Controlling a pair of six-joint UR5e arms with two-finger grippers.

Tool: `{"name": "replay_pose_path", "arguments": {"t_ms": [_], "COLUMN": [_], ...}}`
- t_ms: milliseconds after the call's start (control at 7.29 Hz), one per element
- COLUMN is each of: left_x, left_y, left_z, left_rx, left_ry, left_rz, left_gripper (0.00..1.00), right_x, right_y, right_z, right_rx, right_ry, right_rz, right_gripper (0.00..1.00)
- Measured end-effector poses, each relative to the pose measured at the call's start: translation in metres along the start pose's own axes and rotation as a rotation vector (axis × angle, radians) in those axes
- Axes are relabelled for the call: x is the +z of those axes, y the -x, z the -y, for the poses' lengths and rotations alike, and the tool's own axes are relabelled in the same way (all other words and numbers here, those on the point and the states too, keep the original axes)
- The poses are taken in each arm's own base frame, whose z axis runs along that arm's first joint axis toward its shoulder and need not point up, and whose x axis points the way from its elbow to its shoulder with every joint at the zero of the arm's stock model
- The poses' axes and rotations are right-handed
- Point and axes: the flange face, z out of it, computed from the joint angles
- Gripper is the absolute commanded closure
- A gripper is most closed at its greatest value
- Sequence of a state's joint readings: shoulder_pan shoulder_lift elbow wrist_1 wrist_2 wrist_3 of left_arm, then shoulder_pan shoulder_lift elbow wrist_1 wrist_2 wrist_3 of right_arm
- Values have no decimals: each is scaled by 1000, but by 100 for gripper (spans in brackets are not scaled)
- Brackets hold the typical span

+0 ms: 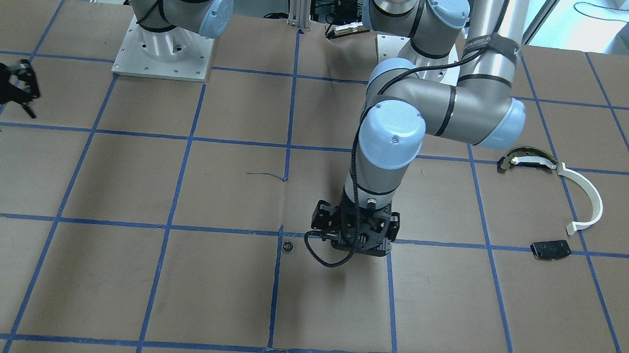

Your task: Place bearing gear from tray to pile

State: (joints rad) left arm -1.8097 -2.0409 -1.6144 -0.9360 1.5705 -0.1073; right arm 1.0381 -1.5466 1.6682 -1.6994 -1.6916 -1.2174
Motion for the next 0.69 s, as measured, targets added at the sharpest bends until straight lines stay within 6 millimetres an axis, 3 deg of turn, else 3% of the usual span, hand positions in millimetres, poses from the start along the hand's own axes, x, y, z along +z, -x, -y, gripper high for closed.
{"name": "replay_pose_path", "arguments": {"t_ms": [275,412,686], "left_x": [38,57,75], "left_y": [-30,-37,-42], "left_z": [5,5,2], "left_rx": [22,27,32], "left_ry": [4,24,52], "left_rz": [-25,-41,-54], "left_gripper": [0,0,0], "right_x": [41,66,118], "right_y": [-79,-106,-147], "right_z": [-77,-105,-150], "right_rx": [-23,-31,-44], "right_ry": [1,3,0], "right_rz": [-34,-37,-30], "right_gripper": [28,28,25]}}
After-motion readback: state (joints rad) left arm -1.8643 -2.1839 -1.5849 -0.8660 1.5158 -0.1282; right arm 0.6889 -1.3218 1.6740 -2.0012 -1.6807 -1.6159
